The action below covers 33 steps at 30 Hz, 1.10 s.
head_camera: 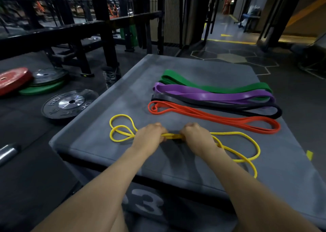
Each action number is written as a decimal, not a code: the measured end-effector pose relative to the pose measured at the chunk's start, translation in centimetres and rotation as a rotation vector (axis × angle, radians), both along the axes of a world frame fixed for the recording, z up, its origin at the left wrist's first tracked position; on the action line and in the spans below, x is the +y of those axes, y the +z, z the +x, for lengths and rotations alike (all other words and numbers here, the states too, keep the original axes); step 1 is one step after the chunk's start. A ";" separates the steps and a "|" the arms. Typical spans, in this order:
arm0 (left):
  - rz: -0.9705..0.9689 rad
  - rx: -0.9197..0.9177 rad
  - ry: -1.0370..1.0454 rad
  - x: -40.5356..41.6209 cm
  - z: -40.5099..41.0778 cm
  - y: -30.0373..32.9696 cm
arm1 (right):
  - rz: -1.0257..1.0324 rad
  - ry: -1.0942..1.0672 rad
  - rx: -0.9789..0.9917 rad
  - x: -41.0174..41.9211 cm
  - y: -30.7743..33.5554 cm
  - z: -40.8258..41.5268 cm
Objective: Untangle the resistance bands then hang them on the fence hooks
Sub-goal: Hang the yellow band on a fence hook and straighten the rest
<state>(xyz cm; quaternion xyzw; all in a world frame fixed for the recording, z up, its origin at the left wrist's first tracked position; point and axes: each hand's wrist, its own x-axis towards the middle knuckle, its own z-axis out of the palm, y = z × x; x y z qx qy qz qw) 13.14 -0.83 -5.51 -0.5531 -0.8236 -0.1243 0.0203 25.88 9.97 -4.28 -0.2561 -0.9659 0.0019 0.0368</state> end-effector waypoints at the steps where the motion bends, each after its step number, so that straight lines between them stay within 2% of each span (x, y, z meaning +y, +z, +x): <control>1: -0.025 0.007 0.010 -0.2 -0.2 0.1 | 0.026 0.014 -0.014 -0.1 0.0 -0.1; 5: -0.149 0.113 -0.035 -0.2 -0.4 -0.3 | 0.113 0.058 -0.081 -0.8 -0.4 -0.4; 8: -0.169 0.137 -0.066 -0.4 -0.3 -0.7 | 0.119 0.055 -0.097 -1.3 -0.6 -0.3; 11: -0.124 0.119 -0.073 -1.1 -0.2 -0.2 | 0.007 0.060 -0.053 -1.3 -0.6 0.2; 13: -0.095 0.028 -0.050 -1.8 -0.3 0.3 | -0.153 0.081 -0.007 -1.3 -0.3 0.5; 15: -0.020 -0.111 -0.071 -2.6 -0.6 0.6 | -0.333 0.093 0.058 -1.5 0.5 0.8; 19: 0.179 -0.312 -0.111 -5.2 -0.6 2.9 | -0.501 0.162 0.245 -2.8 3.3 0.8; 29: 0.489 -0.348 0.131 -15.4 -2.6 13.8 | -0.665 0.476 0.466 -11.0 13.1 -5.4; 33: 0.610 -0.469 0.282 -20.9 -4.1 17.9 | -0.754 0.627 0.516 -15.3 16.9 -8.7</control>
